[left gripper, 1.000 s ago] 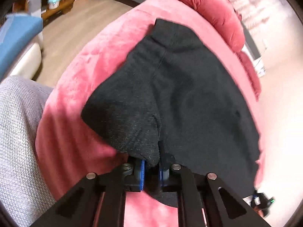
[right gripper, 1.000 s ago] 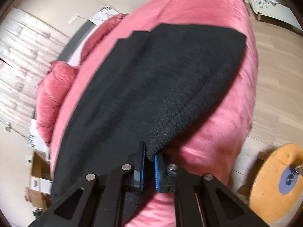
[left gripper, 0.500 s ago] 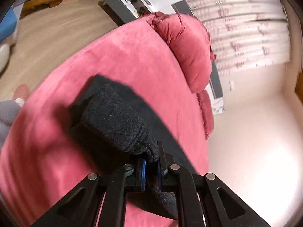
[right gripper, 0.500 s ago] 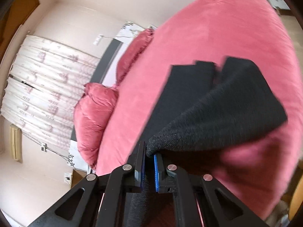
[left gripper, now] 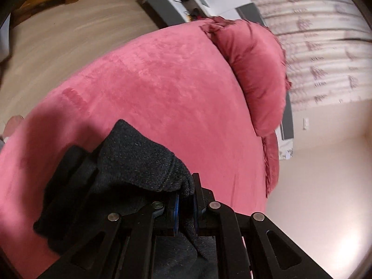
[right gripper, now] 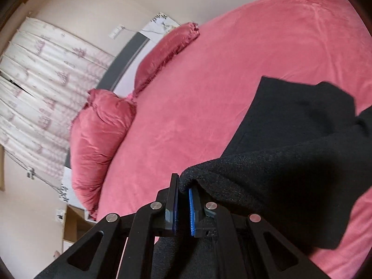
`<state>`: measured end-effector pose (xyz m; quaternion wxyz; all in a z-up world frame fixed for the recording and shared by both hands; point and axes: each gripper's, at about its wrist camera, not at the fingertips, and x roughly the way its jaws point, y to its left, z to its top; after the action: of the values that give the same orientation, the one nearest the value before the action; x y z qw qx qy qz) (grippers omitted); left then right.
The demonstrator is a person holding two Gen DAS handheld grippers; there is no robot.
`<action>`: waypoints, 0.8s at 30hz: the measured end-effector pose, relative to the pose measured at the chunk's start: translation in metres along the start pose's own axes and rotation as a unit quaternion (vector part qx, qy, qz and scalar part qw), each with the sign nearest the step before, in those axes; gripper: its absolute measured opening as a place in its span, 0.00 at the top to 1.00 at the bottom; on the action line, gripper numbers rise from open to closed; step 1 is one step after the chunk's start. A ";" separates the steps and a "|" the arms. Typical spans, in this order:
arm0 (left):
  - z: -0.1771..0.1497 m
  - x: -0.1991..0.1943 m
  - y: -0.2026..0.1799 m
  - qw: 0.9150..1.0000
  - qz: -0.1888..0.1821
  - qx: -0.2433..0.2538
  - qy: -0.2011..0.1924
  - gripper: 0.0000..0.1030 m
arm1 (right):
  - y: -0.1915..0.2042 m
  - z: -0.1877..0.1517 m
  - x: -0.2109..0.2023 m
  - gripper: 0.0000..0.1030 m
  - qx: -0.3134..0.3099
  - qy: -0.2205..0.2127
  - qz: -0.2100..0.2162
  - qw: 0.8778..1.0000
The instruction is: Fold large clothes
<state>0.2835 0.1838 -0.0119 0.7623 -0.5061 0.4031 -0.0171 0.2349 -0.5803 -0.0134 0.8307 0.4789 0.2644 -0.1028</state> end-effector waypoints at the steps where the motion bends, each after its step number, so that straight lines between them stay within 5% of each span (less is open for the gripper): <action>1: 0.003 0.005 0.002 1.000 0.003 -0.003 -0.002 0.92 | 0.000 0.000 0.009 0.94 -0.001 0.002 -0.007 1.000; 4: 0.015 0.026 0.009 1.000 0.000 -0.027 -0.002 0.90 | -0.007 0.001 0.036 0.93 0.006 0.004 -0.026 1.000; 8: 0.024 0.054 0.007 0.999 0.033 0.002 0.016 0.78 | -0.014 -0.001 0.070 0.70 0.029 0.020 -0.057 0.998; 13: 0.039 0.035 0.007 0.999 -0.001 0.032 -0.002 0.48 | -0.011 0.002 0.076 0.61 0.035 0.024 -0.054 0.998; 16: 0.052 -0.011 0.014 0.995 0.013 0.037 -0.095 0.18 | -0.002 0.002 0.064 0.60 0.005 0.017 -0.056 0.998; 19: 0.057 -0.041 0.027 0.989 0.044 0.054 -0.128 0.16 | 0.001 -0.003 0.046 0.59 -0.031 0.015 -0.051 0.998; 24: 0.027 -0.042 0.052 0.982 0.110 0.142 -0.063 0.16 | -0.019 0.001 0.002 0.48 0.045 -0.036 0.036 0.998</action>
<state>0.2527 0.2480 -0.0229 0.8474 -0.3451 0.4013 0.0417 0.2290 -0.5912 -0.0285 0.8204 0.5213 0.2116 -0.1018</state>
